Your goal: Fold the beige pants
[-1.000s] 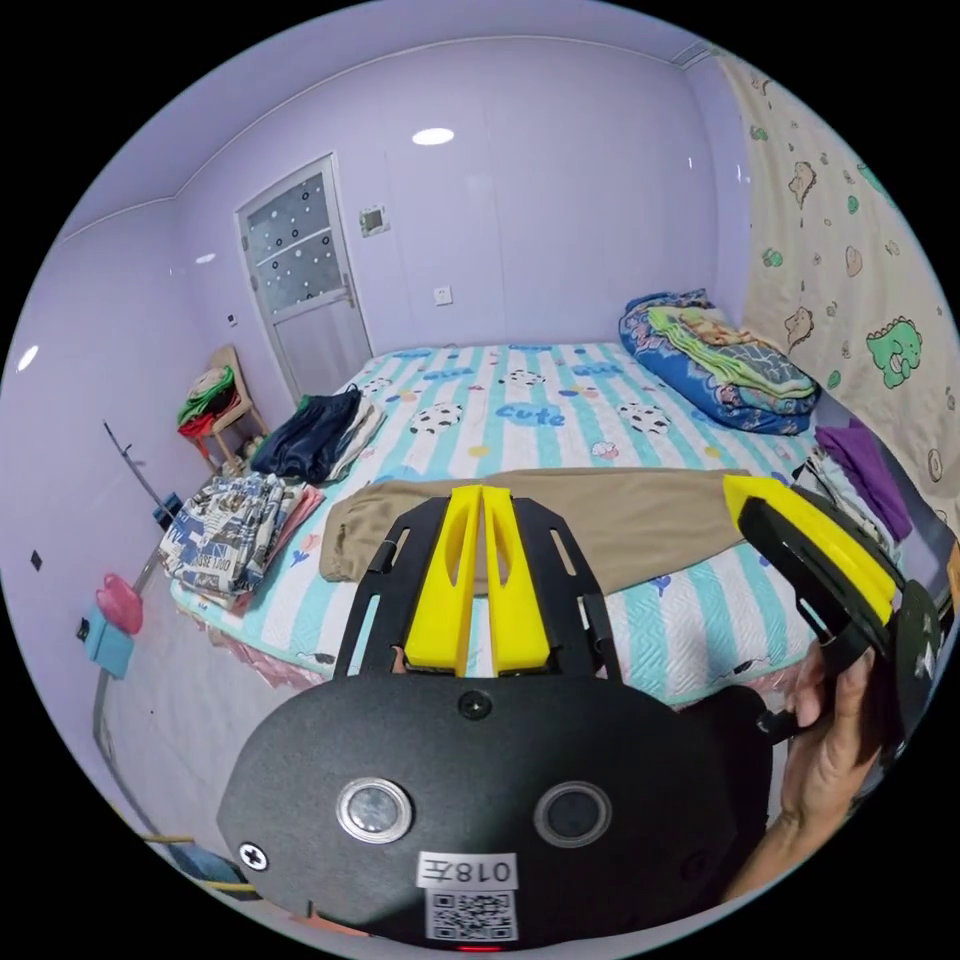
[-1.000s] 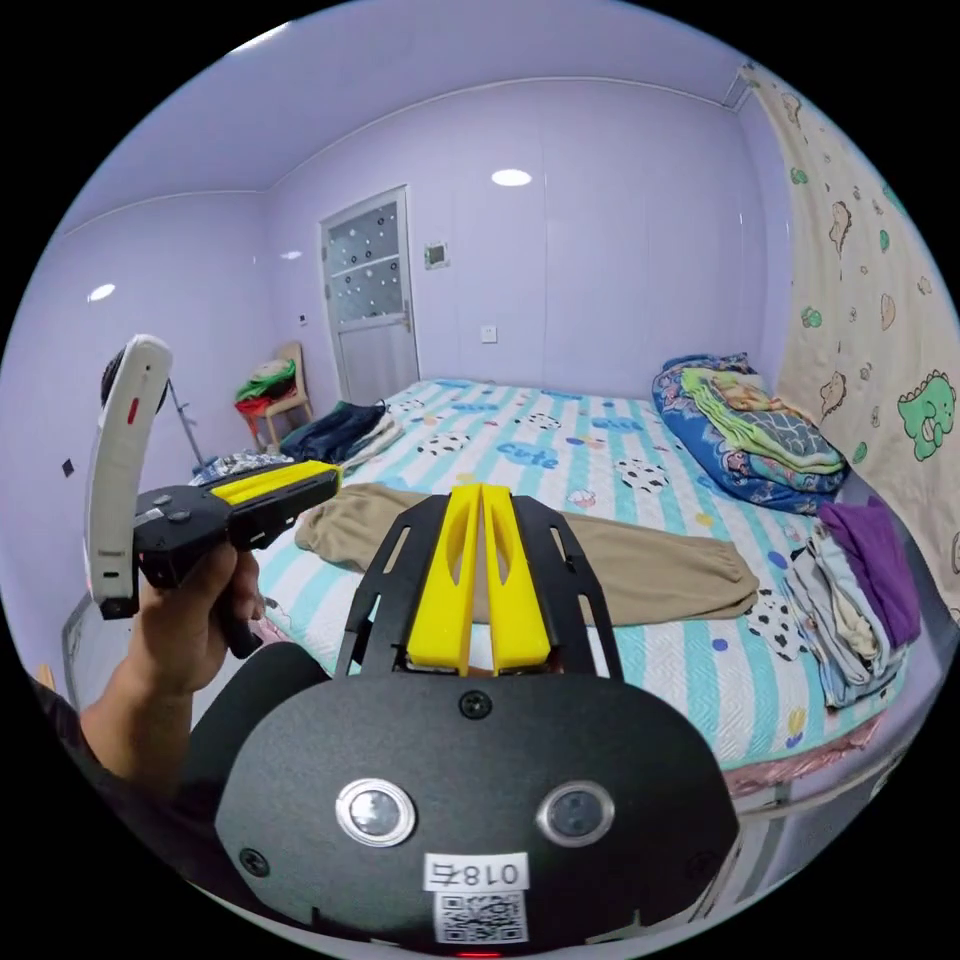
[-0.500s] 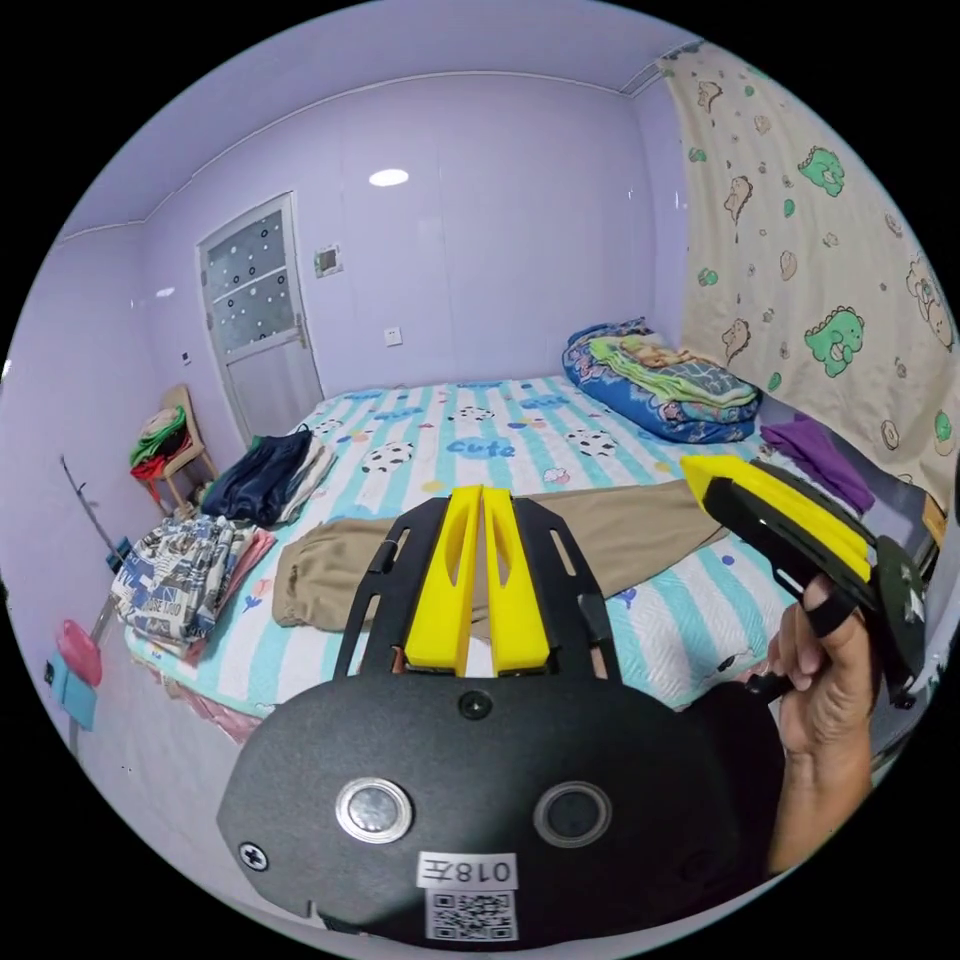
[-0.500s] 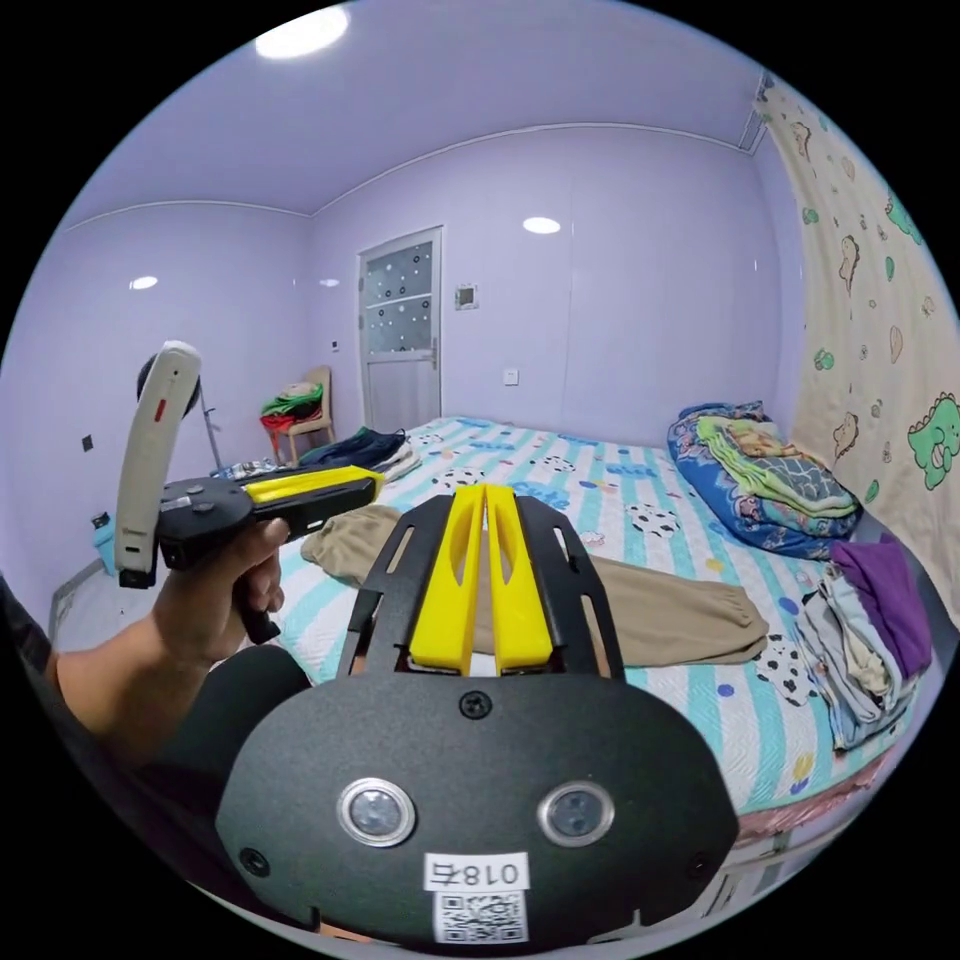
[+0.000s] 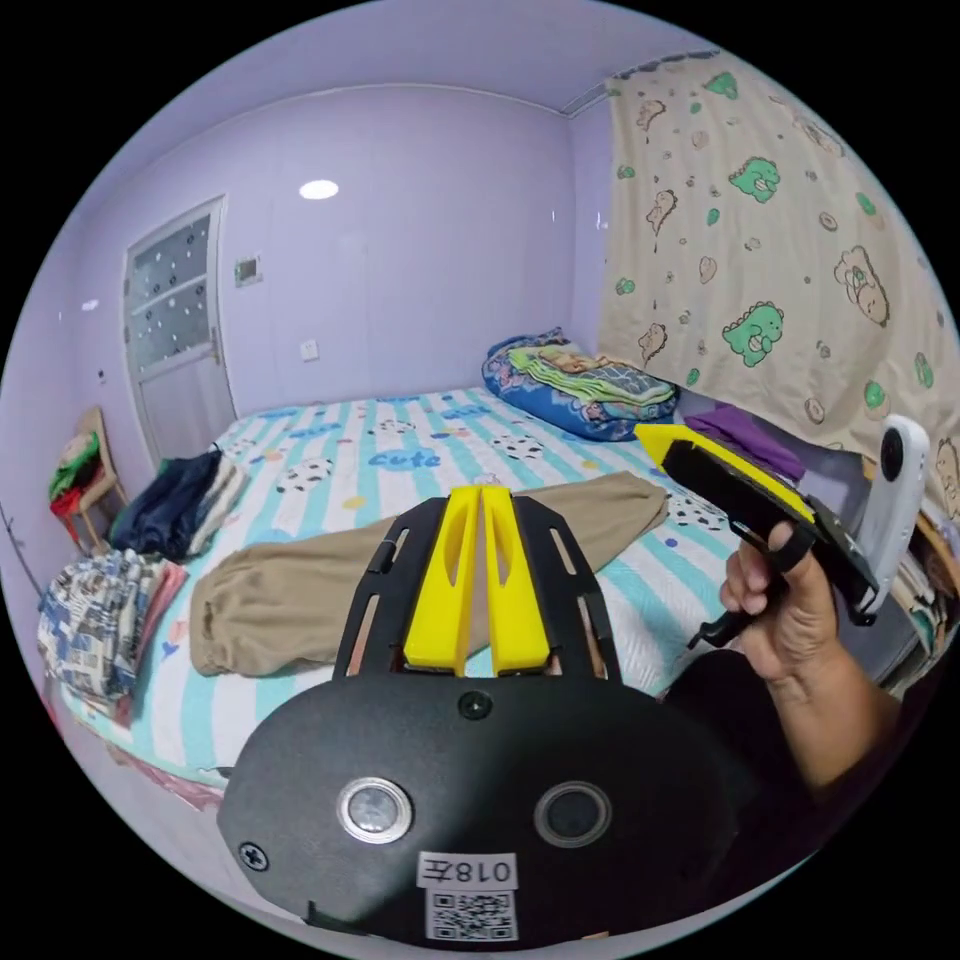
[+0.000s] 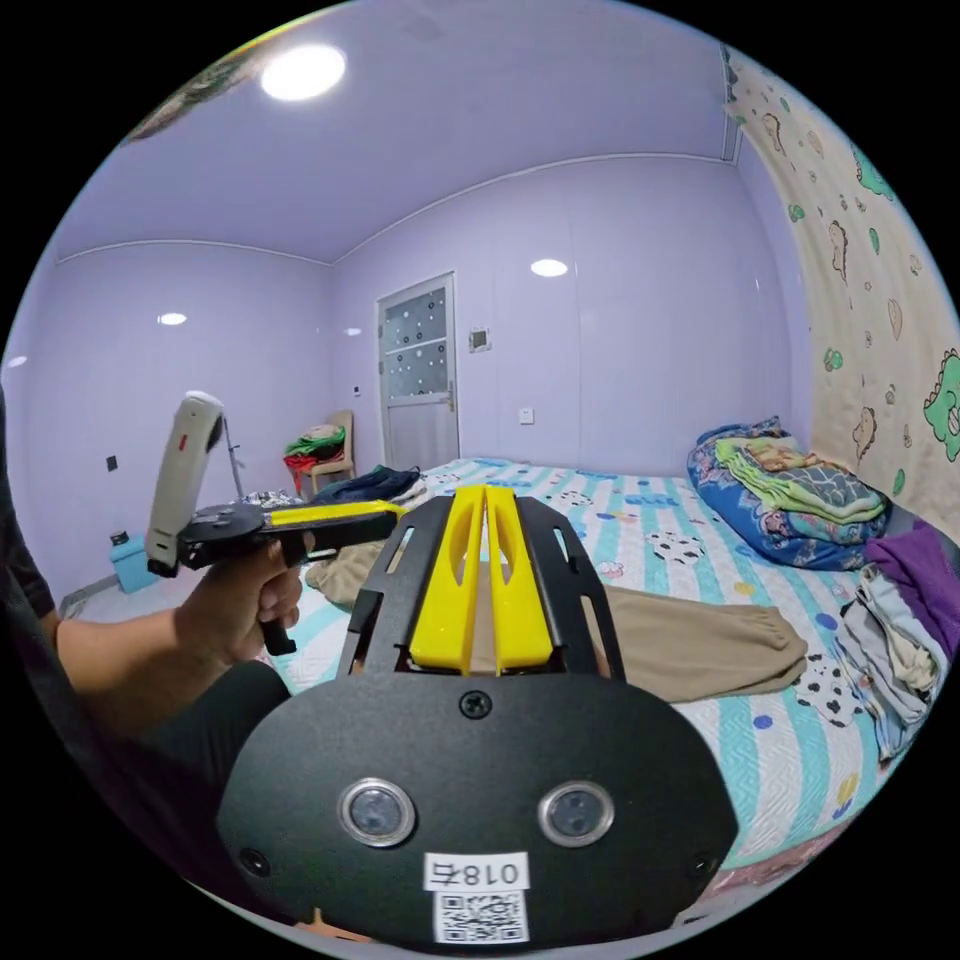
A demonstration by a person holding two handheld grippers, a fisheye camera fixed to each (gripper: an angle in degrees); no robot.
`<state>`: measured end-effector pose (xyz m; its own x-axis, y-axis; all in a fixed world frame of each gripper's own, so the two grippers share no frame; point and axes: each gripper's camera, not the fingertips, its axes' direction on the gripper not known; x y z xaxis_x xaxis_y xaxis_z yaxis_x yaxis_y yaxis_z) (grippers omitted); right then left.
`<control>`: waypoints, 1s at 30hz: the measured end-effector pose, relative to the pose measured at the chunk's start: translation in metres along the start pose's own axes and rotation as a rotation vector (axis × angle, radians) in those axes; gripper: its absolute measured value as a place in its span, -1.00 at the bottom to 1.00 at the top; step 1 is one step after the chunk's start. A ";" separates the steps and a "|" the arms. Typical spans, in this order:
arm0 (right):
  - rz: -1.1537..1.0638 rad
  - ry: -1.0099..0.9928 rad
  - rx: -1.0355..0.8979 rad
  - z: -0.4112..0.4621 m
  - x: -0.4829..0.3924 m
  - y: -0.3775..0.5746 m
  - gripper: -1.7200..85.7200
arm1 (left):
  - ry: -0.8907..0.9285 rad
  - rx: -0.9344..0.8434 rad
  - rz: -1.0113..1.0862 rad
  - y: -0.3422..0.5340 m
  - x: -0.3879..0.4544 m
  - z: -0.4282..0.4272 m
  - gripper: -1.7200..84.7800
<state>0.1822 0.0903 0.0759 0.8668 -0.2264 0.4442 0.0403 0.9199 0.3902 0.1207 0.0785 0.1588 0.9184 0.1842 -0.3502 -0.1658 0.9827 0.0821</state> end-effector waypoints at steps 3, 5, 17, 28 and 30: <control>0.025 -0.075 -0.087 0.021 0.028 0.003 -0.89 | 0.133 -0.065 -0.039 0.004 -0.021 0.048 -0.81; 0.089 -0.149 -0.129 0.036 0.052 0.008 -0.83 | 0.205 -0.084 -0.064 0.008 -0.040 0.082 -0.70; 0.220 -0.538 0.109 0.101 0.191 0.041 -0.95 | 0.446 0.252 0.014 0.030 -0.099 0.188 -0.98; -0.047 -0.116 -0.322 0.169 0.266 0.032 -0.78 | 0.344 -0.141 0.148 0.001 -0.103 0.282 -0.68; -0.089 -0.044 -0.554 0.208 0.308 0.039 -0.72 | 0.314 -0.270 0.143 0.000 -0.126 0.298 -0.57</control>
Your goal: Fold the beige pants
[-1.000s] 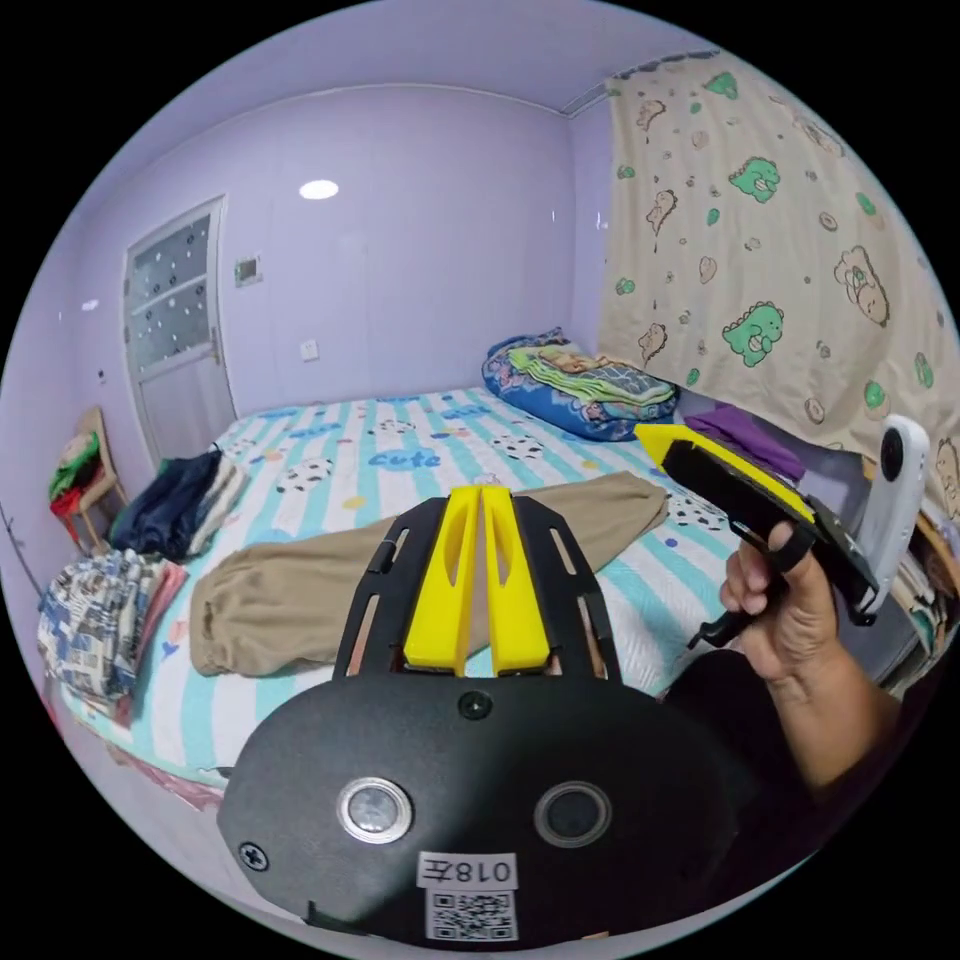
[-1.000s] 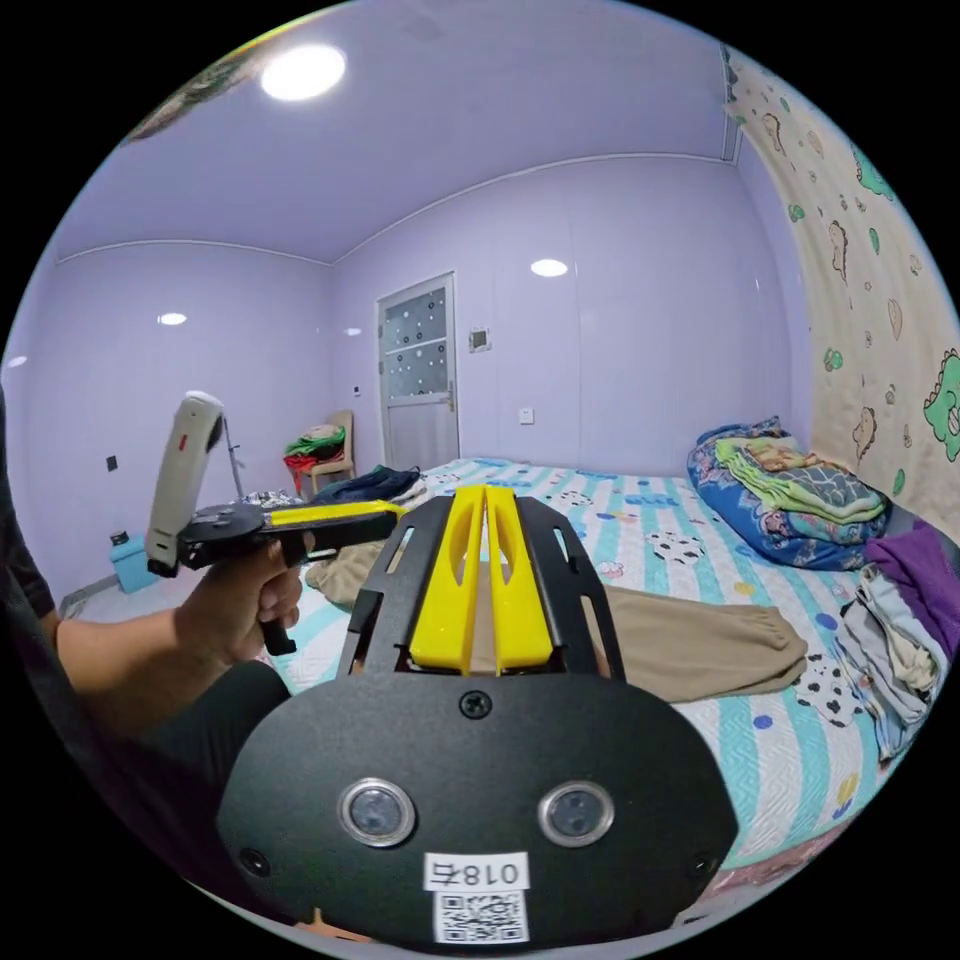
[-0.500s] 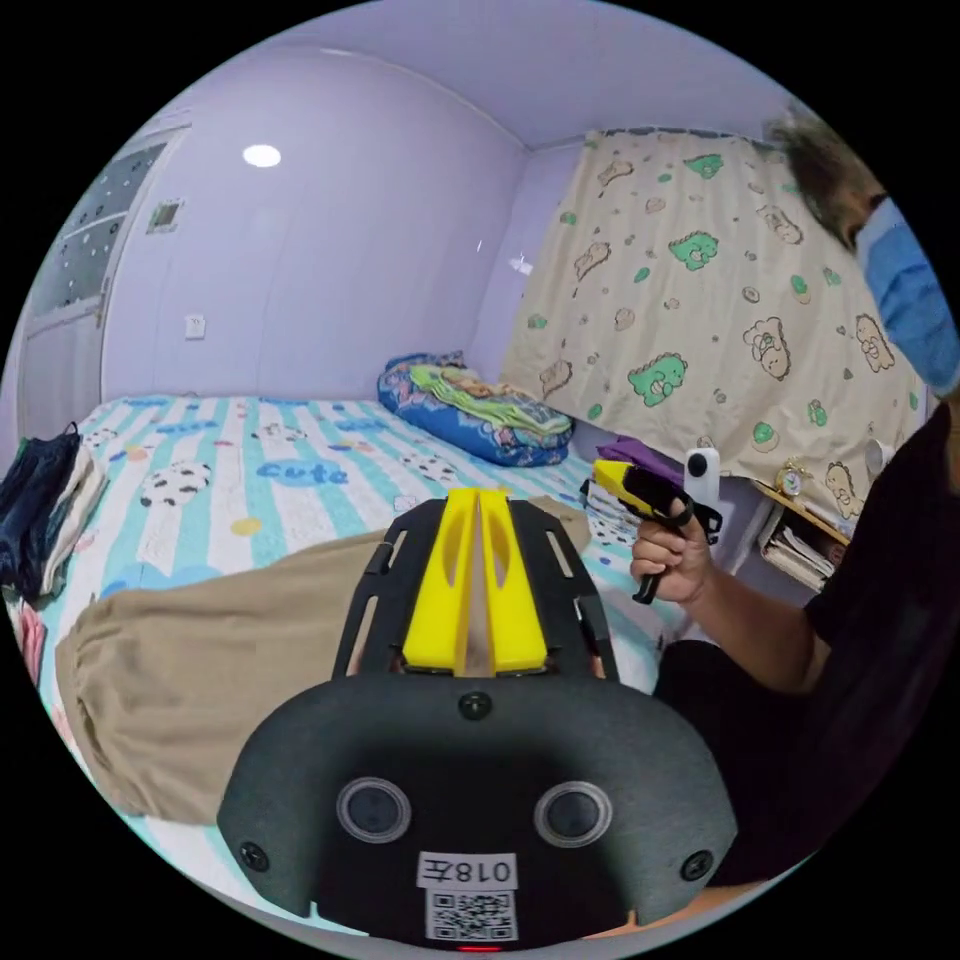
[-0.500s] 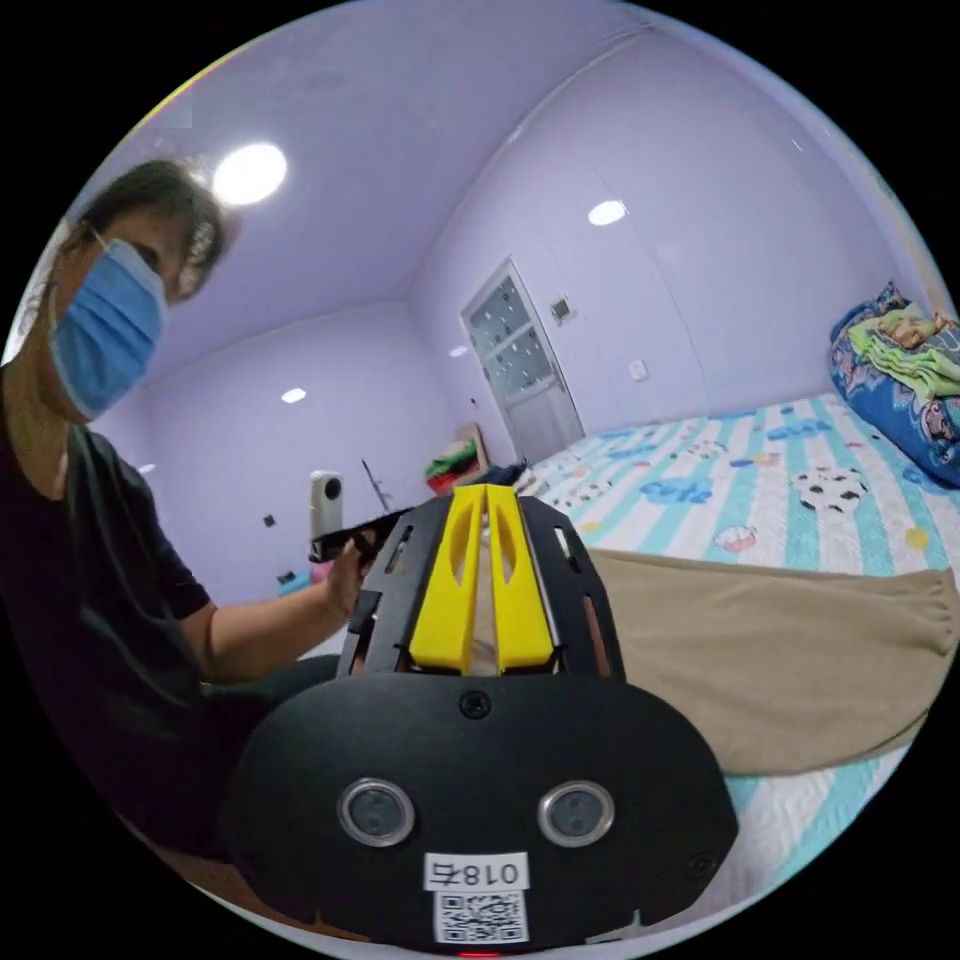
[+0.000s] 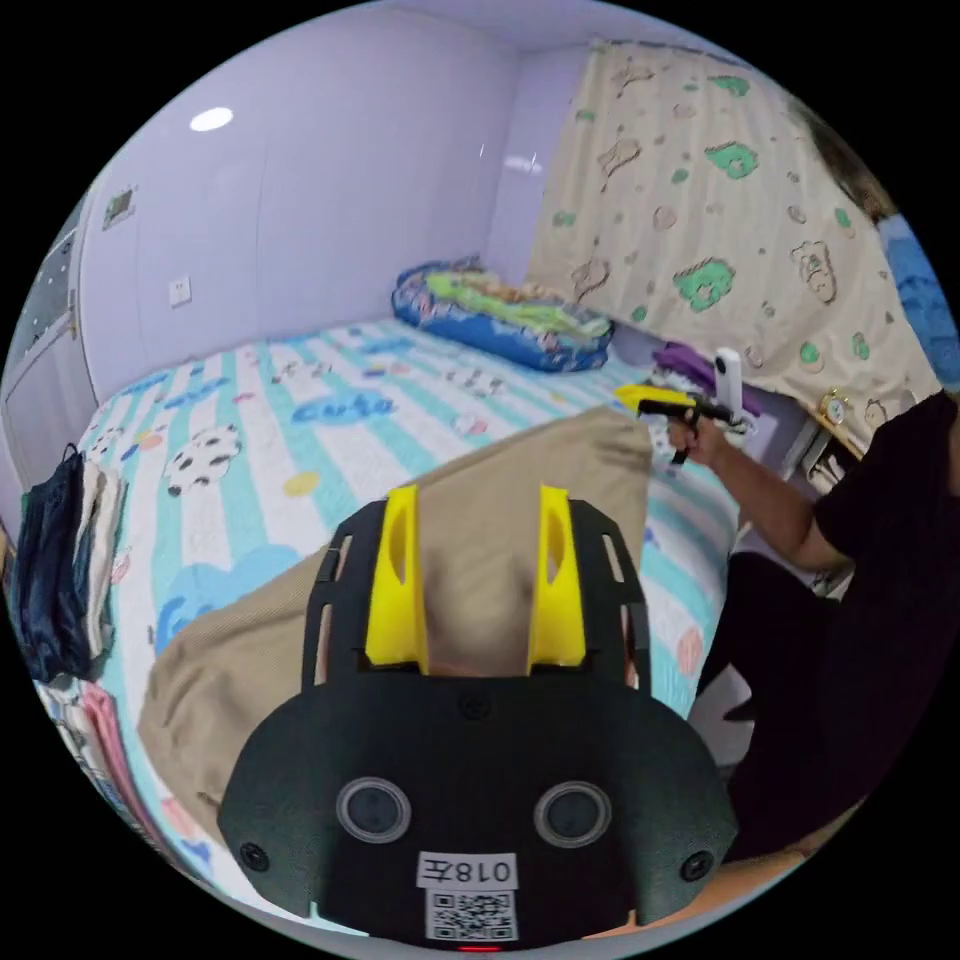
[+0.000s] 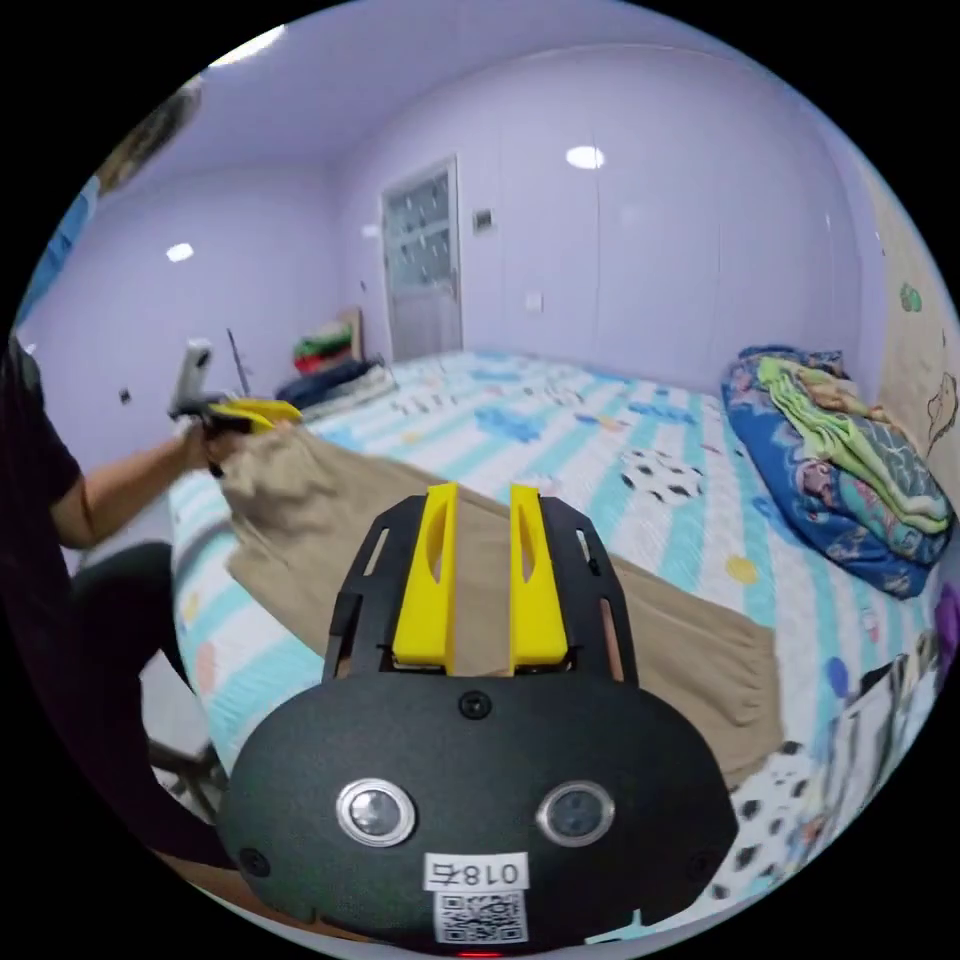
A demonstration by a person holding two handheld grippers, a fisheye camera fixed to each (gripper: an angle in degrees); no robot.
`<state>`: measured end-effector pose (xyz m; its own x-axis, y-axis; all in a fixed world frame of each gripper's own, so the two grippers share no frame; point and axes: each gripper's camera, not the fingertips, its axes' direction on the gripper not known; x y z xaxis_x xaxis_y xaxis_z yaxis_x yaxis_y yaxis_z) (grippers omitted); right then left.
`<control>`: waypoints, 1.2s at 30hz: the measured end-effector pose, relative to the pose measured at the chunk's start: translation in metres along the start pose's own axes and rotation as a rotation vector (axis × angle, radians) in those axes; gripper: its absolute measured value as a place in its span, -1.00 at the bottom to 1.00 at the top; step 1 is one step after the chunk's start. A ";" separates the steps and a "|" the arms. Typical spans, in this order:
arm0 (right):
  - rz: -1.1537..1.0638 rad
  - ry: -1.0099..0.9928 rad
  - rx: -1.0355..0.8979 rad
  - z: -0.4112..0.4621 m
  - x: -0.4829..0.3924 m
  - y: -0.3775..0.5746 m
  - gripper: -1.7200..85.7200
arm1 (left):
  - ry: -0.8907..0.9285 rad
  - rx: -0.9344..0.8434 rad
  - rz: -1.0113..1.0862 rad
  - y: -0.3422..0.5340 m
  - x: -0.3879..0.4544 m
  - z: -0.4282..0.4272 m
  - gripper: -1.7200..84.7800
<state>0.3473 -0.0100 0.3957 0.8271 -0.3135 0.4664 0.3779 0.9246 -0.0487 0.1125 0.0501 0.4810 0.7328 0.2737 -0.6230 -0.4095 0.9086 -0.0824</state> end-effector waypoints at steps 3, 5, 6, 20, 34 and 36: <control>-0.011 0.040 -0.254 0.050 0.045 -0.010 -0.63 | -0.093 -0.048 -0.083 0.009 -0.038 -0.002 -0.49; -0.019 0.068 -0.321 0.068 0.063 -0.015 -0.60 | -0.176 -0.086 -0.122 0.015 -0.055 -0.001 -0.48; -0.017 0.055 -0.349 0.077 0.074 -0.018 -0.58 | -0.195 -0.101 -0.122 0.016 -0.057 0.001 -0.47; -0.075 0.095 -0.341 0.067 0.058 -0.013 -0.96 | -0.417 -0.288 -0.229 0.062 -0.038 0.075 -0.96; 0.016 0.242 -0.032 -0.082 -0.010 0.068 -0.97 | -0.458 0.074 -0.209 0.178 0.089 -0.006 -0.98; 0.052 0.242 0.000 -0.125 -0.032 0.097 -0.97 | -0.439 0.120 -0.222 0.209 0.116 -0.031 -0.98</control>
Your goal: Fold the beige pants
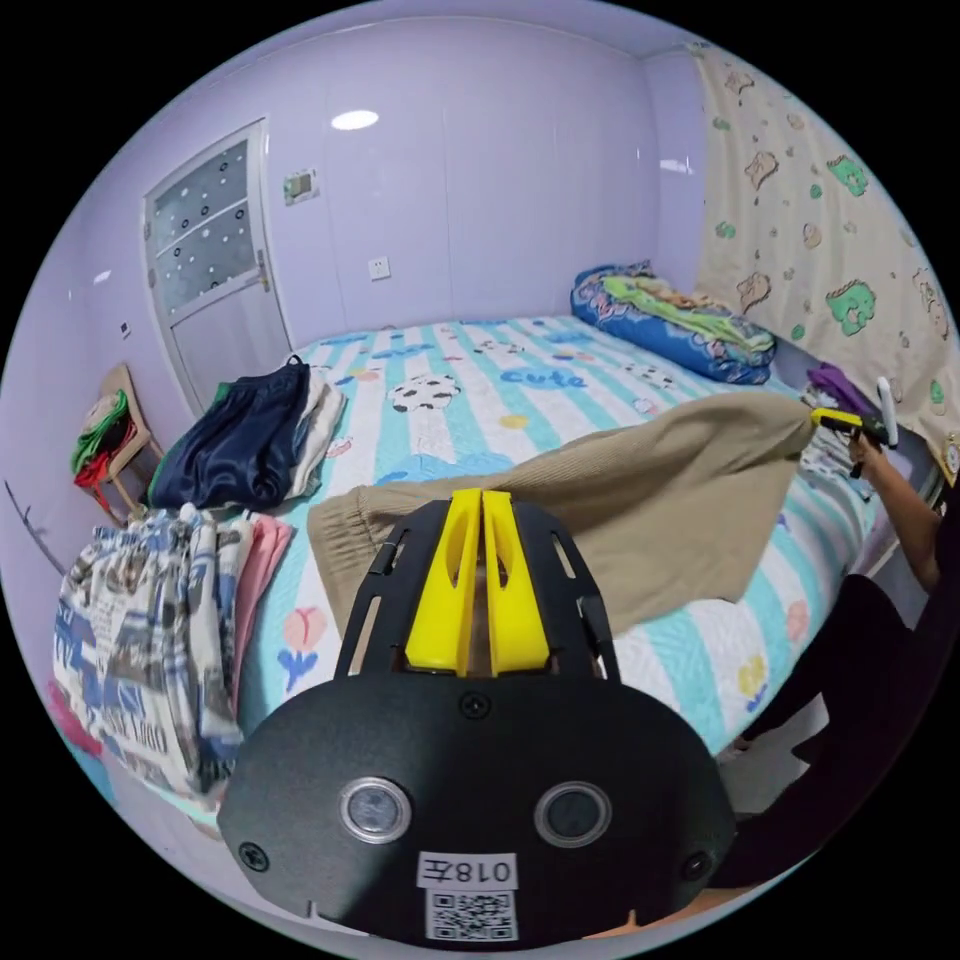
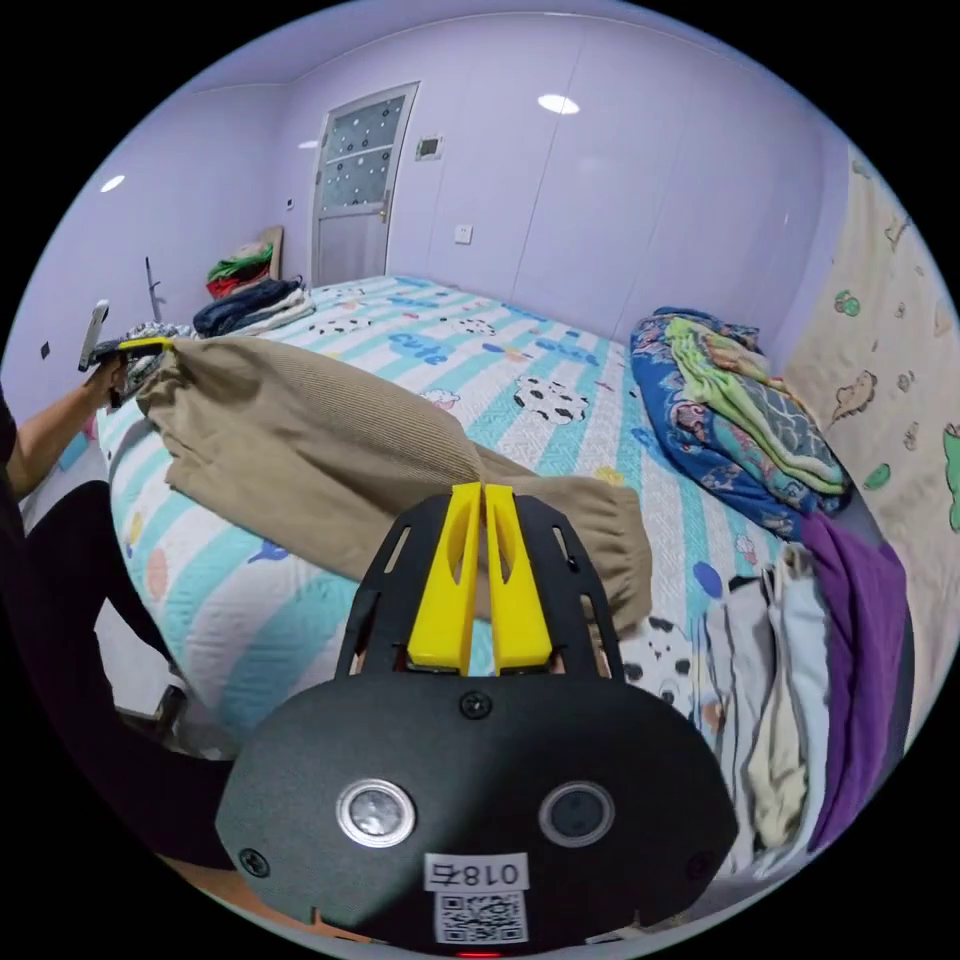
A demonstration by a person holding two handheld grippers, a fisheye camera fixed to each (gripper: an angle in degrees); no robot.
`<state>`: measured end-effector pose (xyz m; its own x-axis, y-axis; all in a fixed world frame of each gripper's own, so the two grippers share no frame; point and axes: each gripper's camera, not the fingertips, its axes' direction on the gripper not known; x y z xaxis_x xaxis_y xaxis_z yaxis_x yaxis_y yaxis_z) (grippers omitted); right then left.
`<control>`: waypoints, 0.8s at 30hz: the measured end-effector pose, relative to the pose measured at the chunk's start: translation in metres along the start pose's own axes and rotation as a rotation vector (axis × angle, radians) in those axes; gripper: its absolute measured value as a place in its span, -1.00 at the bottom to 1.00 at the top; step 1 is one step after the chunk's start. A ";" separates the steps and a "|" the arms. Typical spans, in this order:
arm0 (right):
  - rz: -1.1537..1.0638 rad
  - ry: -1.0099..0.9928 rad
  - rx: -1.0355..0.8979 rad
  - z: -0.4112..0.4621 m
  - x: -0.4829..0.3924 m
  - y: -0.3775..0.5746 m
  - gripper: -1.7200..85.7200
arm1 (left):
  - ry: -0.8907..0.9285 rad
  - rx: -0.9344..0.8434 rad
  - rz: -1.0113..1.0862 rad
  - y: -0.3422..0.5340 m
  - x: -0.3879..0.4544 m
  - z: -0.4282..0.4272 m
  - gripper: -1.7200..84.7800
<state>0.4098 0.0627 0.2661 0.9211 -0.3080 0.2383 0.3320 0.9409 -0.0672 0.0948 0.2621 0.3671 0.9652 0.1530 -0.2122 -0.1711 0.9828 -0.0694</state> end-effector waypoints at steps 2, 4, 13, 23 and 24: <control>0.037 -0.010 0.007 -0.033 -0.007 0.027 -0.97 | 0.053 0.049 -0.048 0.044 0.004 -0.049 -0.98; 0.079 -0.041 0.002 -0.059 -0.013 0.056 -0.97 | 0.098 0.072 -0.090 0.080 0.007 -0.080 -0.98; 0.238 -0.075 -0.169 -0.084 -0.042 0.180 -0.98 | 0.176 -0.095 -0.185 0.226 0.025 -0.110 -0.98; 0.261 -0.102 -0.222 -0.104 -0.030 0.216 -0.98 | 0.246 -0.152 -0.214 0.291 0.012 -0.105 -0.98; 0.259 -0.101 -0.241 -0.101 -0.030 0.220 -0.98 | 0.246 -0.157 -0.216 0.293 0.011 -0.103 -0.98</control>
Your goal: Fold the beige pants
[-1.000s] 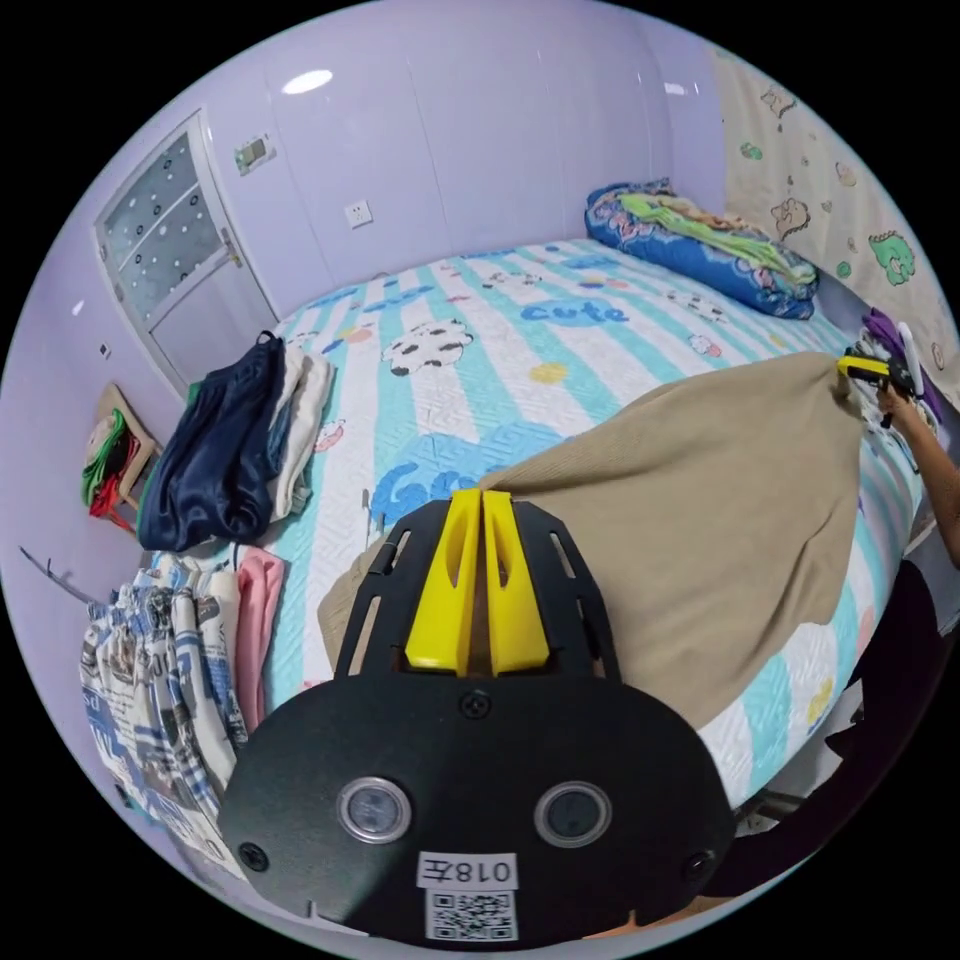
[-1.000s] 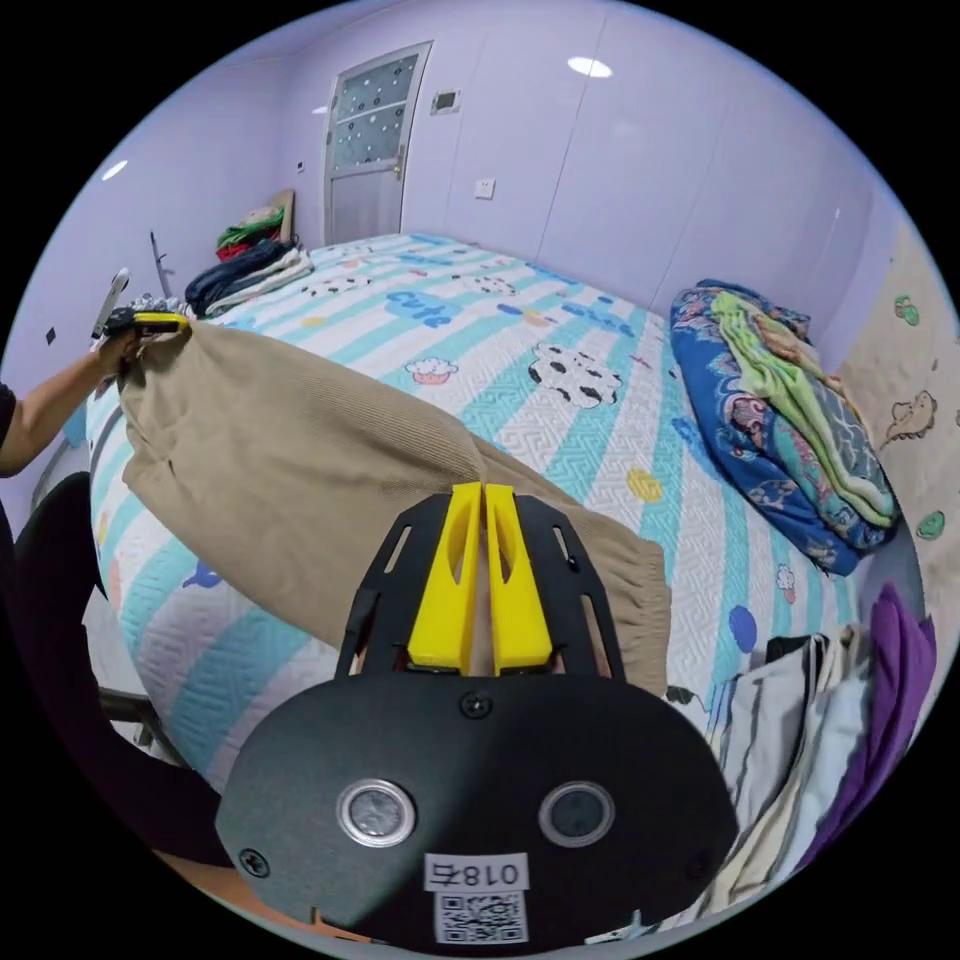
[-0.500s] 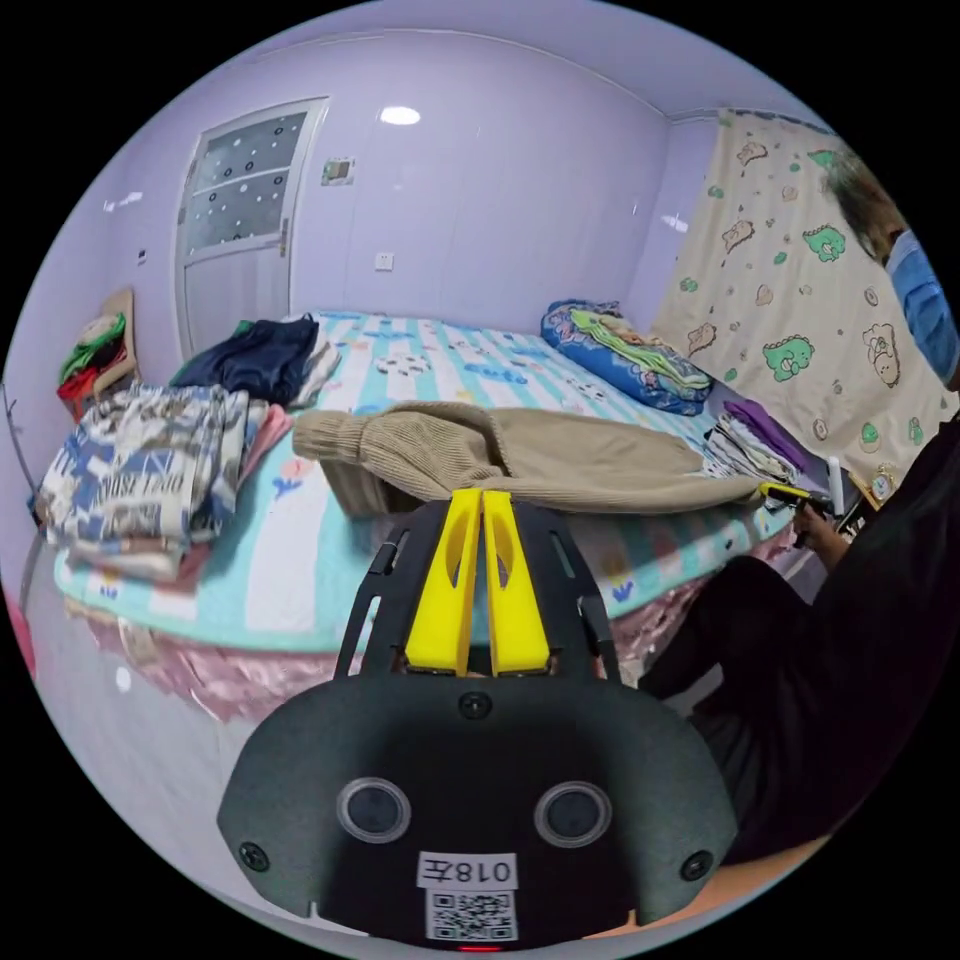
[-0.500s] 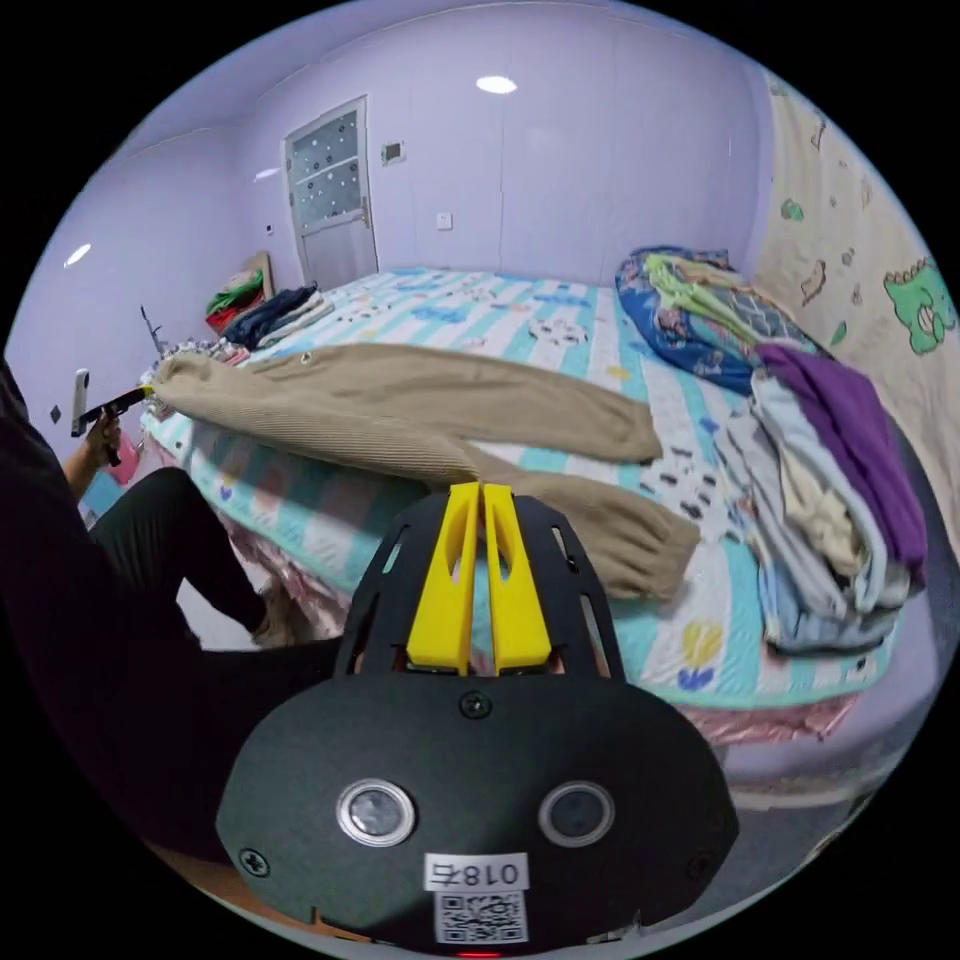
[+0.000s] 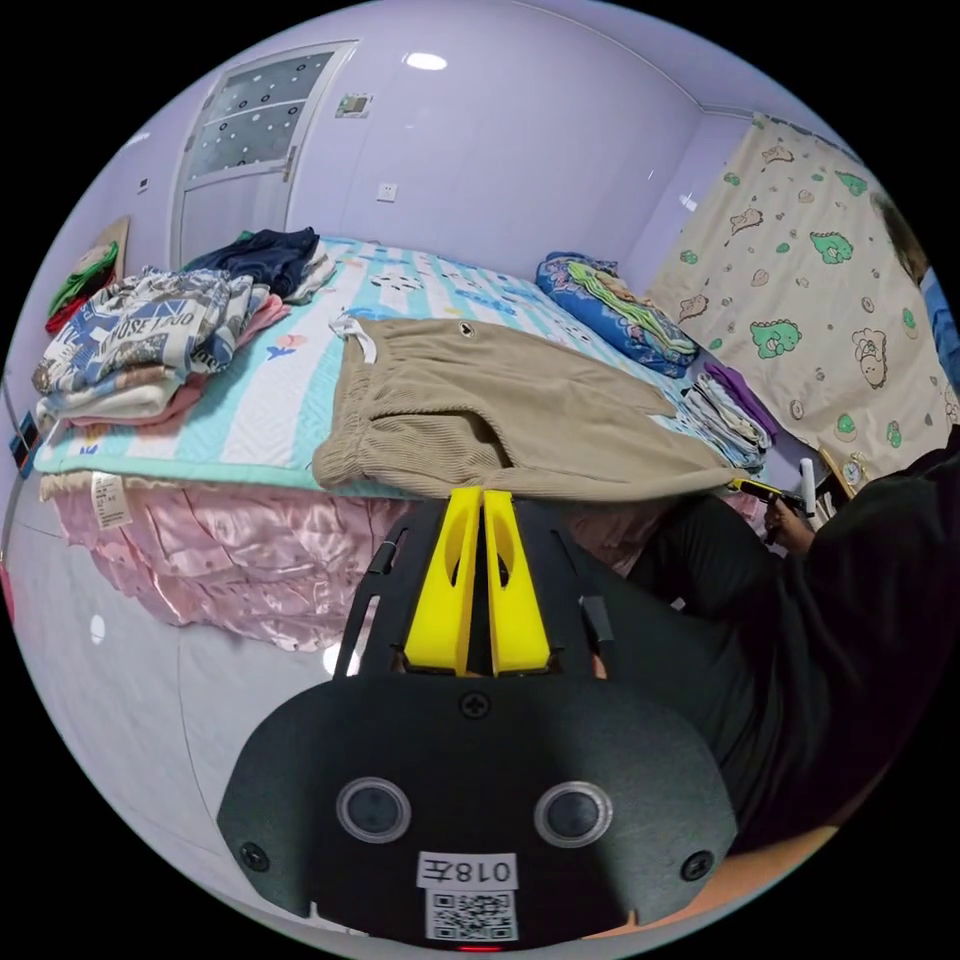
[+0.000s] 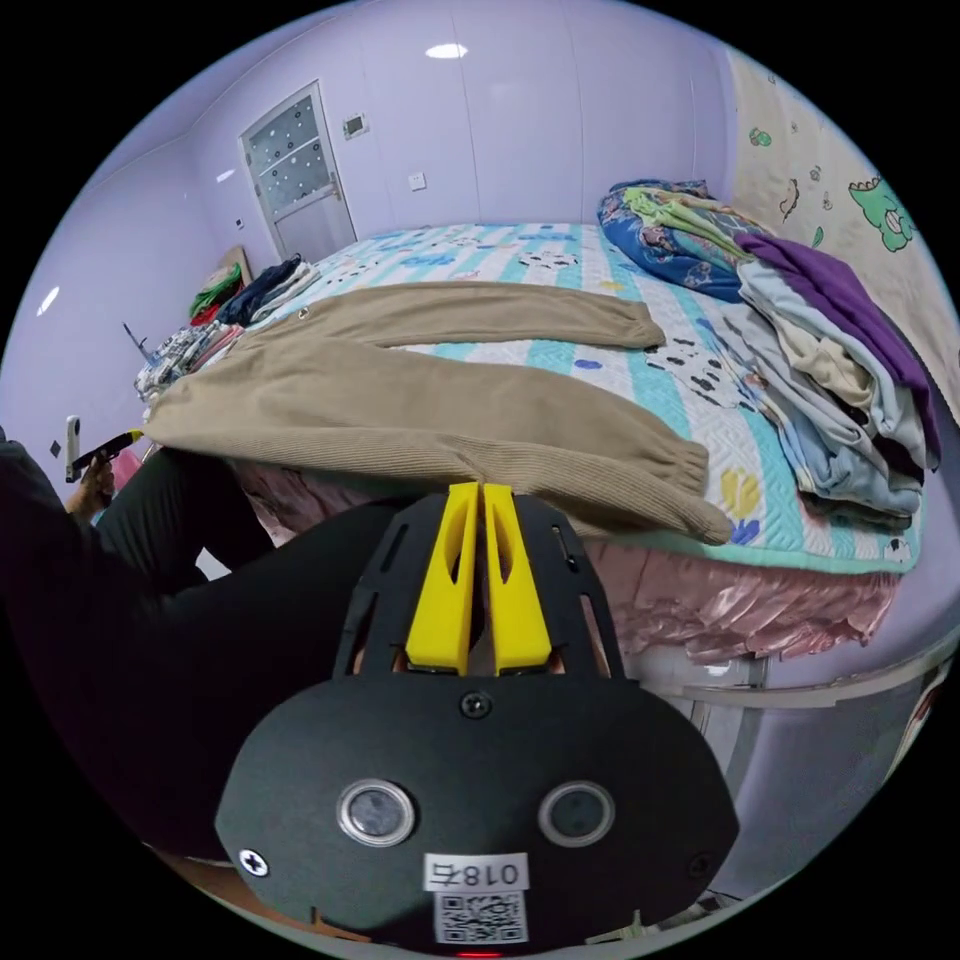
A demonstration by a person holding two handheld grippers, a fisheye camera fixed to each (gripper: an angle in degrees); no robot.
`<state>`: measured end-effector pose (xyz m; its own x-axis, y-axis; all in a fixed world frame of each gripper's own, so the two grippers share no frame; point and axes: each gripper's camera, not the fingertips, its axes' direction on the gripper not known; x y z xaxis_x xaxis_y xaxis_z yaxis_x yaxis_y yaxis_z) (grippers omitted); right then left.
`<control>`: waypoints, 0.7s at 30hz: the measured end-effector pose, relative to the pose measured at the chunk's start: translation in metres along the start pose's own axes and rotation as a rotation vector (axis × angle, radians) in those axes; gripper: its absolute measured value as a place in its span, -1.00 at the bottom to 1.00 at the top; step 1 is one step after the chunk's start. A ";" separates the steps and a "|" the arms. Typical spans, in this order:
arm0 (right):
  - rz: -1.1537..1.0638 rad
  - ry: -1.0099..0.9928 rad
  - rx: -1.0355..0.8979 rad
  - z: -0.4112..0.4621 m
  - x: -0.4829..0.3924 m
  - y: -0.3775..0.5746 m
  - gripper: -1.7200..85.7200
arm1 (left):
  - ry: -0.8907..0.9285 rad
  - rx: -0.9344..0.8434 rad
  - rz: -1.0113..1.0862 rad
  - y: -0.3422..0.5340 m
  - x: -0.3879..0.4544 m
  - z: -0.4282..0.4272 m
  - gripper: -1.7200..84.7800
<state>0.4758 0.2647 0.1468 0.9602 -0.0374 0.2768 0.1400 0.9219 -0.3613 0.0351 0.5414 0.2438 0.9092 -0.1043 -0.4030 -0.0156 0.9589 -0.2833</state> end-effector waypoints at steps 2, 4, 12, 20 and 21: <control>0.005 -0.001 -0.017 0.004 0.002 0.004 -0.98 | -0.003 -0.016 -0.009 0.007 -0.005 0.007 -0.98; 0.012 -0.012 -0.024 0.002 0.004 0.010 -0.98 | -0.002 -0.011 -0.020 0.011 -0.008 0.007 -0.98; 0.039 -0.139 -0.115 0.000 0.026 0.038 -0.90 | 0.097 -0.079 -0.052 0.021 -0.028 0.007 -0.96; 0.161 -0.279 -0.021 -0.051 0.051 0.057 -0.77 | 0.086 0.074 -0.121 0.015 -0.035 -0.053 -0.81; 0.158 -0.267 0.042 -0.064 0.053 0.048 -0.76 | 0.069 0.088 -0.109 0.008 -0.033 -0.056 -0.81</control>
<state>0.5486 0.2824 0.0865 0.8712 0.2051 0.4460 -0.0213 0.9235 -0.3831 -0.0183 0.5376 0.2058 0.8726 -0.2240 -0.4340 0.1206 0.9600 -0.2528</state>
